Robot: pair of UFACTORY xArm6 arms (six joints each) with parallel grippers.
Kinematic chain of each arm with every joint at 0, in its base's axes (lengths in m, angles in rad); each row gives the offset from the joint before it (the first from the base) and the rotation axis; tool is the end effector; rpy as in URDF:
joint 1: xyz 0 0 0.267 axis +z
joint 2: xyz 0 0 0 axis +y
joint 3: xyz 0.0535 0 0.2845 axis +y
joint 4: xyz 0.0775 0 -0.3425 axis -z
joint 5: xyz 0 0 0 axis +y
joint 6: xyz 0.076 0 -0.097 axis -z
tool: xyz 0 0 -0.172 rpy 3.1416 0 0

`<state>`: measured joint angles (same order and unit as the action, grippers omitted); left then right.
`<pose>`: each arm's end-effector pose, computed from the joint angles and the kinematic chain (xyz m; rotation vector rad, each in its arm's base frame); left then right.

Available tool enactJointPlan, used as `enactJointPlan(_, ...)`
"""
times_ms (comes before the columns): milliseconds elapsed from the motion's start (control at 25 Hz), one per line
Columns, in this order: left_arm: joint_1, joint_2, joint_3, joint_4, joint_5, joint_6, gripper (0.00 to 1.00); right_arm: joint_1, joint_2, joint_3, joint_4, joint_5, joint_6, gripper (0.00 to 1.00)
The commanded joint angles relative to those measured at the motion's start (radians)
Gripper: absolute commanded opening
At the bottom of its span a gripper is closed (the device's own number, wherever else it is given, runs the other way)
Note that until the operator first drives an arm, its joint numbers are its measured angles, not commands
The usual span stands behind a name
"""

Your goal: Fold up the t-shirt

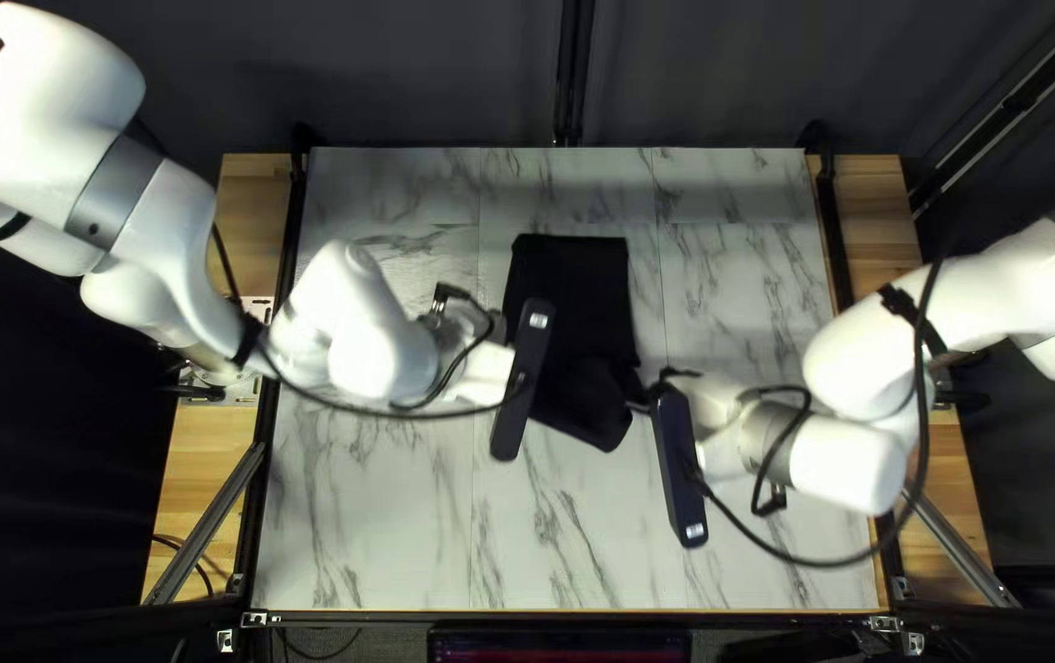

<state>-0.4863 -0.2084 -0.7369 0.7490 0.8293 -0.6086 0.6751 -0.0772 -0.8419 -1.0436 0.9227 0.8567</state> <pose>0.4412 -0.1200 0.1922 -2.6121 0.4822 -0.5374 0.4631 0.1841 0.2060 2.3797 0.5925 0.7319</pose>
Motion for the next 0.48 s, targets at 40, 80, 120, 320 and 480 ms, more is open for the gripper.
enactJointPlan(40, -0.031, 0.025, -0.035, 0.01, 0.023, -0.017, 0.0, 0.023, 0.005, -0.027, 0.005, 0.031, -0.009, 0.0)
enactJointPlan(80, -0.008, 0.02, -0.028, 0.006, 0.01, 0.003, 0.0, 0.01, -0.011, -0.006, 0.0, 0.02, -0.011, 0.0)
enactJointPlan(120, 0.002, 0.018, -0.025, 0.004, 0.004, 0.013, 0.0, 0.003, -0.019, 0.003, -0.002, 0.015, -0.012, 0.0)
enactJointPlan(320, 0.161, -0.008, 0.038, -0.009, -0.094, 0.121, 0.0, -0.104, -0.111, 0.128, -0.038, -0.077, -0.018, 0.0)
enactJointPlan(480, 0.296, -0.014, 0.095, -0.002, -0.194, 0.183, 0.0, -0.233, -0.158, 0.222, -0.096, -0.194, -0.014, 0.0)
